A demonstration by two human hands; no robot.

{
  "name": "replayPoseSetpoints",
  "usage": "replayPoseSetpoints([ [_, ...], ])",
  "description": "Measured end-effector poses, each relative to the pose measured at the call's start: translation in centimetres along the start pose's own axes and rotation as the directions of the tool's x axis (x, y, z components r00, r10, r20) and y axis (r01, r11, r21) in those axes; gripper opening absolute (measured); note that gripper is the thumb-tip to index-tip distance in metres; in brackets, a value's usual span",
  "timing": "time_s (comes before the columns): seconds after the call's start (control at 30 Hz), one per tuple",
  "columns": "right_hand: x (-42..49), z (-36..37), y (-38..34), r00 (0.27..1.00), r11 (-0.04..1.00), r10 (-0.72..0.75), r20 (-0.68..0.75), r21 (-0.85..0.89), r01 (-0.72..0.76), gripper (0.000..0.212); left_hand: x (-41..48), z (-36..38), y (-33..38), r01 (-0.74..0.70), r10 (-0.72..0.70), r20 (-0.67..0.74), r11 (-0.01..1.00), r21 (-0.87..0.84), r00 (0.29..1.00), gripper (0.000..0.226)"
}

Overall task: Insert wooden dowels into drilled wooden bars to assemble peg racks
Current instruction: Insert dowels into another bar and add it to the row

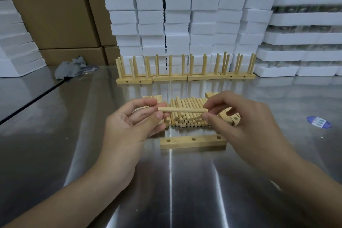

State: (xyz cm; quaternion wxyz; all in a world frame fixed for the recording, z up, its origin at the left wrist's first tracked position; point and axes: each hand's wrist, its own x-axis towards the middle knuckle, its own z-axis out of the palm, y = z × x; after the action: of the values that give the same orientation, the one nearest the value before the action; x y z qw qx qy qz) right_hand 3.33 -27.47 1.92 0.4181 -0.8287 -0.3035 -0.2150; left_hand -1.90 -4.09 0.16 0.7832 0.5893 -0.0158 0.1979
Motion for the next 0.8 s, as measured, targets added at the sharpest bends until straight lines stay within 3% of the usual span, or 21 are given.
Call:
replayPoseSetpoints([
  [0.17,0.0,-0.2,-0.2,1.000,1.000,0.022,-0.004,0.010,-0.022,0.018,0.0,-0.2,0.0,0.012,-0.011,0.024,1.000,-0.028,1.000,0.045],
  [0.33,-0.3,0.1,-1.2,0.999,0.999,-0.020,0.034,0.049,0.018,0.004,-0.1,0.0,0.3,0.089,-0.075,0.150,0.991,-0.095,0.986,0.043],
  [0.47,-0.8,1.2,-1.4,0.978,0.998,-0.050,0.203,-0.013,0.054,0.013,-0.2,0.3,0.2,0.000,-0.016,0.215,0.997,0.077,0.977,0.028],
  [0.53,-0.9,1.5,-1.0,0.956,0.991,-0.035,0.290,-0.113,0.071,0.021,0.1,-0.1,0.4,-0.129,0.074,0.230,0.964,0.233,0.970,0.024],
  [0.63,-0.8,1.3,-0.3,0.925,0.968,0.004,0.381,-0.232,0.092,0.037,0.7,-1.4,0.5,-0.393,0.199,0.374,0.727,0.563,0.906,0.023],
  [0.7,-0.7,1.2,0.0,0.910,0.960,0.016,0.413,-0.260,0.101,0.038,1.2,-2.1,0.6,-0.425,0.172,0.421,0.646,0.635,0.891,0.024],
  [0.8,-0.7,1.1,0.1,0.902,0.959,0.014,0.432,-0.262,0.110,0.035,1.7,-2.5,0.6,-0.390,0.119,0.424,0.665,0.637,0.898,0.024],
])
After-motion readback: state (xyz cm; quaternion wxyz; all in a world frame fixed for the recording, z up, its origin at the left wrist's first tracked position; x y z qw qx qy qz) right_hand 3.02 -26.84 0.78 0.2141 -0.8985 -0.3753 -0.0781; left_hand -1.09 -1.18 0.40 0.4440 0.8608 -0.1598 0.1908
